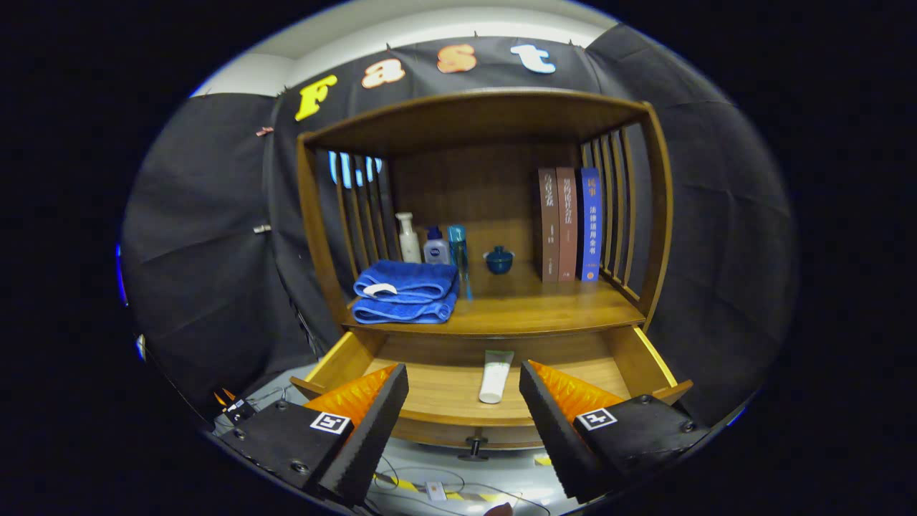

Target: Pull open the drawer, take out the items inside it, and place them on the countertop above the cabinet.

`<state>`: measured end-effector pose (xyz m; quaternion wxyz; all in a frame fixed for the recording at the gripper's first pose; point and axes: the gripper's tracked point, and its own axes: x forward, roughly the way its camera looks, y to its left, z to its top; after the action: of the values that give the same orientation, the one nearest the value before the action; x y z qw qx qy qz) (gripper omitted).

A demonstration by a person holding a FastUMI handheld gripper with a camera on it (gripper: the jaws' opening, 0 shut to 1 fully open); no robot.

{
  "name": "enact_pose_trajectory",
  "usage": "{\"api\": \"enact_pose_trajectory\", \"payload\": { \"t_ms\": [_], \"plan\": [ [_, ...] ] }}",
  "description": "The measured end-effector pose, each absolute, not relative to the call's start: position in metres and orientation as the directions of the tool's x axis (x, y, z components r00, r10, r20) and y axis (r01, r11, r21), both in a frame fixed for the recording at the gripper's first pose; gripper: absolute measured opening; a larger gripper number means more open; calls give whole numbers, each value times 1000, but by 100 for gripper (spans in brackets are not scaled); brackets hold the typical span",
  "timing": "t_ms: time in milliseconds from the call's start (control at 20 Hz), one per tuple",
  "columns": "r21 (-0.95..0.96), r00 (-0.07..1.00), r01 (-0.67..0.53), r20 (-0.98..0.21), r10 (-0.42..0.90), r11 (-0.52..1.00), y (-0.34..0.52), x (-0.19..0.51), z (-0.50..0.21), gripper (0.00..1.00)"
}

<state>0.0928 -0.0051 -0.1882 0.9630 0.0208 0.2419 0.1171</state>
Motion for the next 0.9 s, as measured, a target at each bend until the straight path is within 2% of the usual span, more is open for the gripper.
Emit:
{"api": "enact_pose_trajectory", "payload": {
  "t_ms": [200,400,650,750,900],
  "plan": [
    [87,675,-209,-708,208,974,-3,136,-237,99],
    [85,500,-187,-849,169,979,3,162,-287,99],
    [-14,406,-148,-912,48,989,-9,190,-338,99],
    [-12,360,-139,-932,40,990,-4,191,-353,99],
    [-74,337,-132,-941,-26,988,-11,199,-373,100]
  ]
}}
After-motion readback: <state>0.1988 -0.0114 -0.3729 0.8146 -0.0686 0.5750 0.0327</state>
